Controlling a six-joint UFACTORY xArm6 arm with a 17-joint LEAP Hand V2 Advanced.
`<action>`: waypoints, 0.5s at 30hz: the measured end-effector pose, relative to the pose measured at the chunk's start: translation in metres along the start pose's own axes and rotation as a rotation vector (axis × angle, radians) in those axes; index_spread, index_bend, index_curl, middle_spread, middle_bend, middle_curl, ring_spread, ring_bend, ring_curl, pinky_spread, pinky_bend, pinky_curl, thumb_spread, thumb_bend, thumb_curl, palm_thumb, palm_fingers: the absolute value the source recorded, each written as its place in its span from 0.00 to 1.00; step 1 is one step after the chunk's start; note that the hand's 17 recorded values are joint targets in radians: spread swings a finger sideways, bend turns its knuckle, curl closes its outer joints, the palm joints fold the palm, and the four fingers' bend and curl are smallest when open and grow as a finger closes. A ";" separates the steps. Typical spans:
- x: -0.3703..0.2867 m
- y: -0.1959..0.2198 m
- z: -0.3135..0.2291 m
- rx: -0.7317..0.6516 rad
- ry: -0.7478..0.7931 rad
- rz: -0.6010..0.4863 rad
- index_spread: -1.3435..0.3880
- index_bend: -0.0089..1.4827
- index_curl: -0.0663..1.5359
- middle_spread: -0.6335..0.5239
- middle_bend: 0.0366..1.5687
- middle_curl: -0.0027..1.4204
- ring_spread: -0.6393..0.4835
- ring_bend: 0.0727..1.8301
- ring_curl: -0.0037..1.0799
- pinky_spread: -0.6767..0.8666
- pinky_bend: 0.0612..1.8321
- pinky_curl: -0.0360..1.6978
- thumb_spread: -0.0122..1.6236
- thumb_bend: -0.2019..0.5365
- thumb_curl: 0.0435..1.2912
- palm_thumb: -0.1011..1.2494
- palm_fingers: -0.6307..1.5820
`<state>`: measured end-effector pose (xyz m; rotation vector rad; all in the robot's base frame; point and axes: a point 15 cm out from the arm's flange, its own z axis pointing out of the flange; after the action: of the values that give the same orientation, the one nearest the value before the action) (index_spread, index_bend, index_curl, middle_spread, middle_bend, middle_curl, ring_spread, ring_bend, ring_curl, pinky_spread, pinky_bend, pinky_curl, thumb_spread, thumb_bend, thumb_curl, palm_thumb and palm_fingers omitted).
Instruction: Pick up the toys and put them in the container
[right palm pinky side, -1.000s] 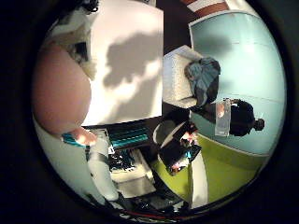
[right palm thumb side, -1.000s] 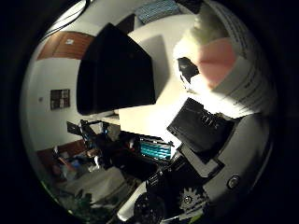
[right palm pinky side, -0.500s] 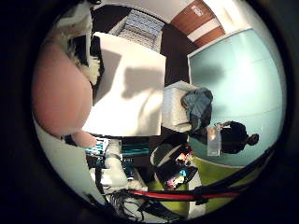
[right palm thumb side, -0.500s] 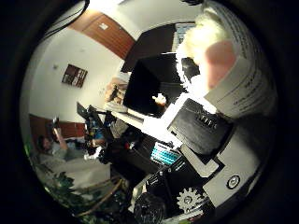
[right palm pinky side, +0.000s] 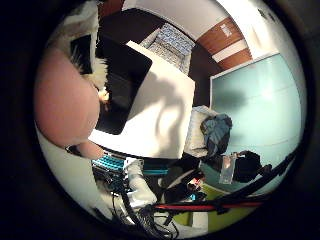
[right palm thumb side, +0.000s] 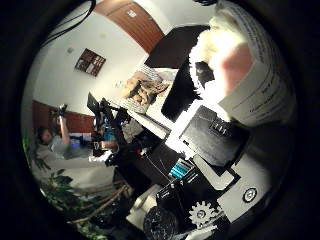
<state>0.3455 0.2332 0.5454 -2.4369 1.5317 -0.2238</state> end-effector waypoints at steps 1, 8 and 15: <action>-0.003 -0.004 0.006 -0.002 0.001 -0.005 0.58 0.58 0.65 0.42 0.84 0.54 0.34 0.70 0.80 0.30 0.62 0.66 0.42 0.25 0.62 0.85 0.77; -0.007 -0.035 0.020 0.053 -0.005 0.006 0.58 0.58 0.65 0.43 0.83 0.54 0.35 0.69 0.78 0.29 0.60 0.65 0.54 0.24 0.57 0.77 0.79; 0.010 -0.067 0.011 0.174 -0.007 0.045 0.56 0.24 0.54 0.39 0.71 0.47 0.32 0.66 0.63 0.17 0.53 0.53 0.68 0.22 0.38 0.59 0.69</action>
<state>0.4107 0.2531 0.5546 -2.2643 1.4957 -0.3247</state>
